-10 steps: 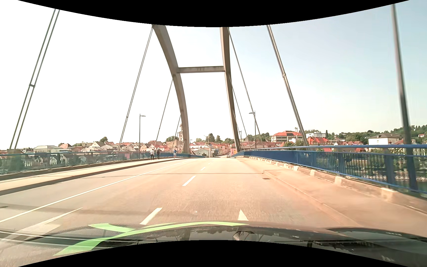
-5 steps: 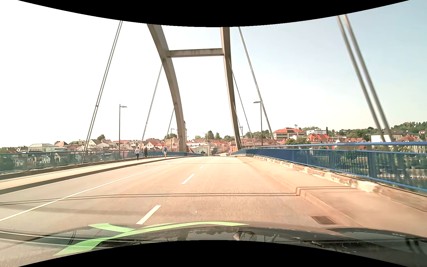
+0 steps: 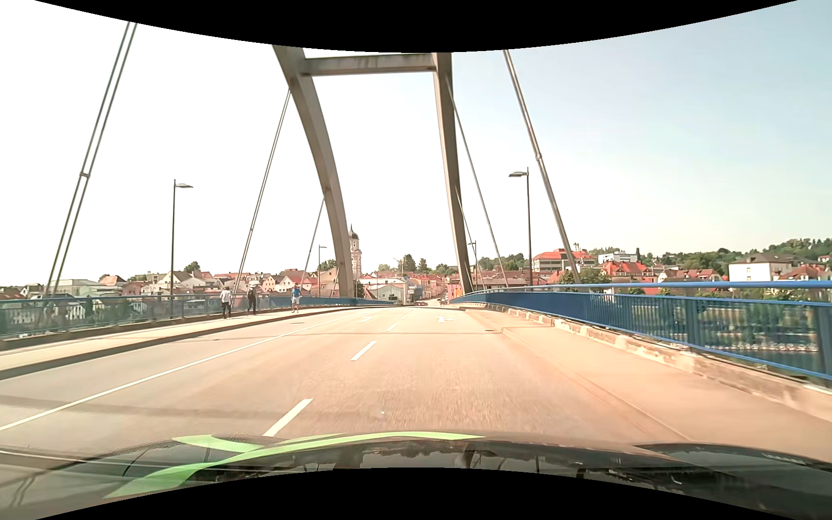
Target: Follow the waypoints while adhering to traffic rules and regulations
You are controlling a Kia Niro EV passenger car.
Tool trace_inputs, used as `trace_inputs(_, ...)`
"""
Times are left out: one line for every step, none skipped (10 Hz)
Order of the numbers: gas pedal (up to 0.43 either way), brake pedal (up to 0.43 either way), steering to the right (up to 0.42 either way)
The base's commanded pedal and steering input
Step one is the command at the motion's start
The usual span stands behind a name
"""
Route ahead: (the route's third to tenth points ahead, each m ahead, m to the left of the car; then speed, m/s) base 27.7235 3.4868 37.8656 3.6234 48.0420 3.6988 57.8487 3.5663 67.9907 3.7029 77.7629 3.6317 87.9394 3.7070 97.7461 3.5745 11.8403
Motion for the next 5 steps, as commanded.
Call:
trace_inputs(0.189,0.000,-0.004)
trace_inputs(0.189,0.000,-0.005)
trace_inputs(0.189,0.000,-0.005)
trace_inputs(0.189,0.000,-0.005)
trace_inputs(0.177,0.000,-0.005)
